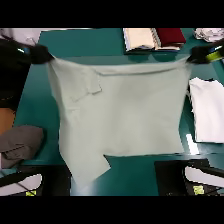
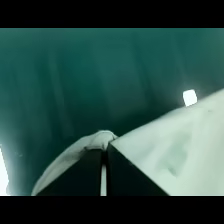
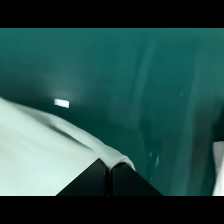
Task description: Fold the shirts.
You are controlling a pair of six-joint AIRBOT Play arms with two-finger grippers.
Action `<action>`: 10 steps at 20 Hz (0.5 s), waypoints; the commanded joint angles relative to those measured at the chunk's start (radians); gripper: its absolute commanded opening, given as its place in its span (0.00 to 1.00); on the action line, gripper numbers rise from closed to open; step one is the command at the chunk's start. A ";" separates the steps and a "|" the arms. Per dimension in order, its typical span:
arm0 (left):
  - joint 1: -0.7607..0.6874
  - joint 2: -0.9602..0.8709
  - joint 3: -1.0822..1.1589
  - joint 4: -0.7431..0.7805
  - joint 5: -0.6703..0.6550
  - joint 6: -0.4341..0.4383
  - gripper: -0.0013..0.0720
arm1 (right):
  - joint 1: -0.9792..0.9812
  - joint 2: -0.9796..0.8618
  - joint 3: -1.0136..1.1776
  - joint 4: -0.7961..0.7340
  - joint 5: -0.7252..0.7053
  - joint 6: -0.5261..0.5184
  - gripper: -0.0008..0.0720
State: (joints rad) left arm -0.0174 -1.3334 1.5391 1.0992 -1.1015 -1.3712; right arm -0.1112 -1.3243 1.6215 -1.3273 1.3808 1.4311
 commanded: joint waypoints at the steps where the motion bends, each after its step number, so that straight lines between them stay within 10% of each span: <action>1: 0.000 -0.206 -0.043 0.015 0.097 0.014 0.05 | 0.012 -0.169 -0.054 -0.025 -0.066 0.004 0.03; 5: 0.010 -0.236 -0.020 0.018 0.166 0.011 0.05 | -0.016 -0.294 0.103 -0.026 -0.040 0.003 0.03; 10: 0.026 -0.233 0.000 0.071 -0.090 0.015 0.05 | -0.057 -0.266 0.135 -0.031 0.039 -0.017 0.03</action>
State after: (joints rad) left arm 0.0029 -1.5555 1.5417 1.1267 -1.0660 -1.3563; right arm -0.1452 -1.5925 1.7485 -1.3499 1.3773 1.4288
